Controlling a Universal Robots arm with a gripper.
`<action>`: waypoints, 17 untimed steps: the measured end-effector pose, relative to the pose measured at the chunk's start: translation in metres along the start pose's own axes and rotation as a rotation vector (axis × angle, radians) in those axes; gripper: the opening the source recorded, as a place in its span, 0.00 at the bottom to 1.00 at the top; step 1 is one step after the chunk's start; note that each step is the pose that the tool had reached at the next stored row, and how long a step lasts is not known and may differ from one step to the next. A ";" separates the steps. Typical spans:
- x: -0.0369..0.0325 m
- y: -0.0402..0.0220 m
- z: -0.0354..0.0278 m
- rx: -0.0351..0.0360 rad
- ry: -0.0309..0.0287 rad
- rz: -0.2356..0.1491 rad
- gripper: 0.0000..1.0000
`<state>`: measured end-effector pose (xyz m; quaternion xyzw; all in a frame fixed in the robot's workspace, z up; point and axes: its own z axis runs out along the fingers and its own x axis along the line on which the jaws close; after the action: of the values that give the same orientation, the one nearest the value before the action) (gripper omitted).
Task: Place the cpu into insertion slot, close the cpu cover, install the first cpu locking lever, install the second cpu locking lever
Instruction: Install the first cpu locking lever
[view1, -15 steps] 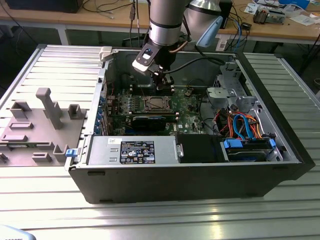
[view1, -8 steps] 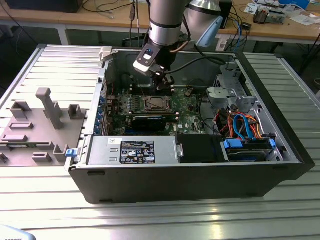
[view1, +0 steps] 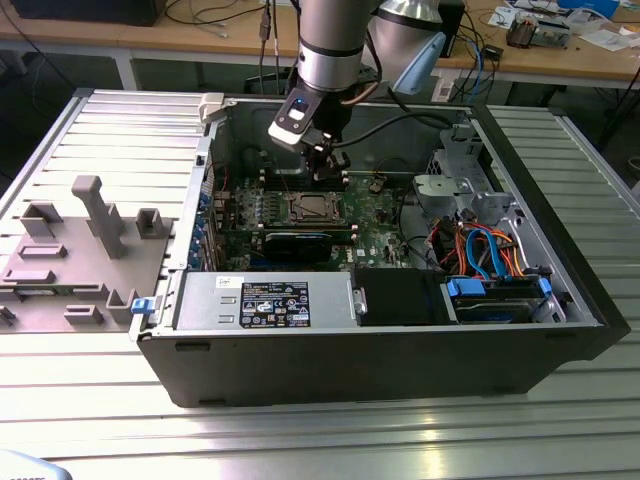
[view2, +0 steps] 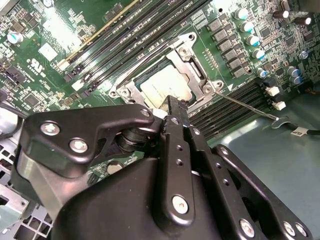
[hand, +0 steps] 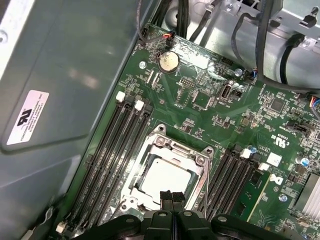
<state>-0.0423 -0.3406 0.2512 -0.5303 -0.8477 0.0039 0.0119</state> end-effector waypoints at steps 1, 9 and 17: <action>0.0000 0.0000 0.0000 0.0001 -0.0001 -0.004 0.11; 0.0000 0.0000 0.0000 0.0008 -0.0009 -0.047 0.11; 0.0000 0.0000 0.0000 0.0015 -0.0018 -0.090 0.11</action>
<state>-0.0423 -0.3407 0.2512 -0.4917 -0.8707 0.0045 0.0117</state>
